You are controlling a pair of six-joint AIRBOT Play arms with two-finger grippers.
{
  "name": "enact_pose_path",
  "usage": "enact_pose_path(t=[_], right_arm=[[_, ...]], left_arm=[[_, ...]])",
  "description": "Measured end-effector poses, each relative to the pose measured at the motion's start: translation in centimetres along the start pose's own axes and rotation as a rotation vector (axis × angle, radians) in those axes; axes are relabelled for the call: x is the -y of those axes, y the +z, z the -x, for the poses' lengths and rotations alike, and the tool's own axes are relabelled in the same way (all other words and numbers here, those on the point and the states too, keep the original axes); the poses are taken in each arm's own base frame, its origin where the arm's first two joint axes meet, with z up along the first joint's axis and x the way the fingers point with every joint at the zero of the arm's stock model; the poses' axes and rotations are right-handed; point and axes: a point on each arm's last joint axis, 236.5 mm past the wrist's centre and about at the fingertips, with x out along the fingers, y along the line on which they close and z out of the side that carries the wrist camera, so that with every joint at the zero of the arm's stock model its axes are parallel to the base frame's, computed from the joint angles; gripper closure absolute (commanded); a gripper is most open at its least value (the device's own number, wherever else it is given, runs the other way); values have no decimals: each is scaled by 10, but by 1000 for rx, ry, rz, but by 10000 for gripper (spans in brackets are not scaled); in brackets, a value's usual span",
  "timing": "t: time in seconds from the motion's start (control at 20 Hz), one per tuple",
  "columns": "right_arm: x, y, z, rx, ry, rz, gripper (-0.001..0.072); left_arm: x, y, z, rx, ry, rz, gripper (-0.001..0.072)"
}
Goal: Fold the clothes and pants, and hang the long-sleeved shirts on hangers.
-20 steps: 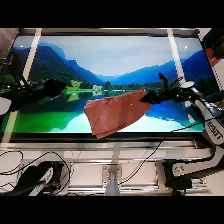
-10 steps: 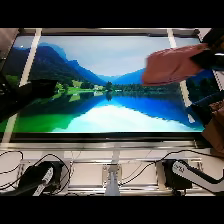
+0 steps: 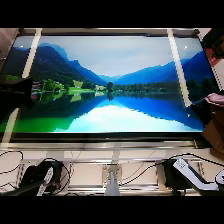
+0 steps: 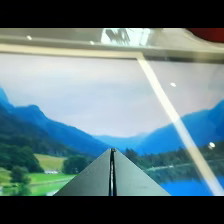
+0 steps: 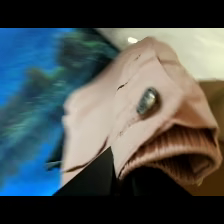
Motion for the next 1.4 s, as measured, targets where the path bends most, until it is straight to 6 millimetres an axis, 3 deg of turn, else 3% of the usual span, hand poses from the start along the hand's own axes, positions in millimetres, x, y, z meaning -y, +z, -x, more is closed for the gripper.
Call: enact_pose_path(t=[0.1, 0.2, 0.3, 0.4, 0.45, 0.55, 0.6, 0.85, 1.0, 1.1, 1.2, 1.25, 1.4], right_arm=[[52, -6, 5, -11, -127, -91, 693], [92, -12, 11, -13, -221, -181, 693], [119, -19, 14, -20, -281, -252, 693], [132, -26, 13, -37, -306, -296, 689], [134, -29, 10, -46, -306, -313, 582], [133, -32, 5, -54, -286, -340, 158], [130, -33, 3, -58, -270, -352, 116], [122, -35, -3, -71, -224, -383, 126], [110, -31, -6, -62, -173, -397, 374], [89, -20, -10, -36, -104, -382, 475], [52, -11, -16, -28, -8, -301, 583], [32, -7, -18, -28, 34, -243, 674], [-57, -5, -19, -37, 205, -14, 692]], left_arm=[[-2, 3, 6, 17, 16, -21, 702], [-3, 6, 9, 30, 24, -31, 702], [-5, 10, 10, 45, 30, -38, 702], [-6, 13, 11, 58, 36, -43, 701], [-6, 15, 12, 68, 38, -44, 701], [-6, 18, 12, 81, 40, -44, 701], [-6, 18, 12, 82, 41, -46, 701], [-7, 21, 13, 94, 43, -47, 701], [-7, 21, 13, 95, 43, -47, 701], [-7, 22, 13, 95, 43, -47, 701], [-7, 22, 13, 95, 43, -47, 701], [-7, 22, 13, 96, 43, -47, 701], [-7, 22, 13, 96, 43, -47, 701]])
